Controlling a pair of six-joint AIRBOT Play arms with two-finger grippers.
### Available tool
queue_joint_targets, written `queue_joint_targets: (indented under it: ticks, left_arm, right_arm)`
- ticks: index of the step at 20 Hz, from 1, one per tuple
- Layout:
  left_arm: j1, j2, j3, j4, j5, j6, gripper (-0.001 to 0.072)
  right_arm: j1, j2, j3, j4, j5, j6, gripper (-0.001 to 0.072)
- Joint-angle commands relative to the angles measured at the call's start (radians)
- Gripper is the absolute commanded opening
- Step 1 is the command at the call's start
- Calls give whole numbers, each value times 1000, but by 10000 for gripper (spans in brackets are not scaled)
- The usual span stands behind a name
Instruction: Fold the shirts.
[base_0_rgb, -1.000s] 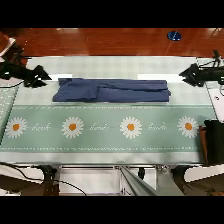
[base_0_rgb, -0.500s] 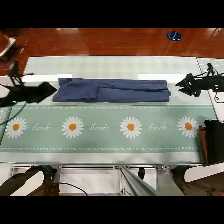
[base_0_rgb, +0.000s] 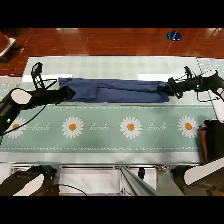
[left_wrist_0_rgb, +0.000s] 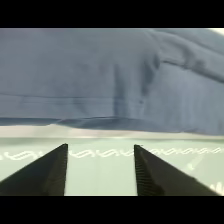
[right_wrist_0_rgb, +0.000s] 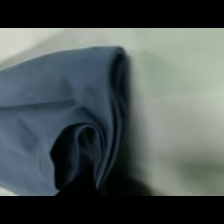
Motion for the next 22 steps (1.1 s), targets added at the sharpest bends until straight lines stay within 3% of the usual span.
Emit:
queue_joint_targets:
  ticks: [1, 2, 8, 11, 15, 22]
  left_arm:
    - [-22, -4, -2, -61, 12, 2, 57]
    - [-26, -4, -2, -72, 9, 5, 18]
    - [-199, -87, 81, -92, 55, 9, 17]
    - [-334, -273, 269, -91, 22, 9, 17]
    - [-514, -583, 616, -91, -142, 6, 16]
    - [-816, -992, 1106, -92, -295, -141, 17]
  right_arm:
    - [5, 50, 17, 18, 95, -28, 16]
    - [-8, 97, 16, -12, 114, -29, 15]
    - [-72, 544, -162, -172, 171, -63, 16]
    - [-72, 810, -307, -195, 178, -42, 16]
    - [-71, 1100, -417, -183, 189, 32, 16]
    - [-69, 1218, -421, -132, 236, 84, 16]
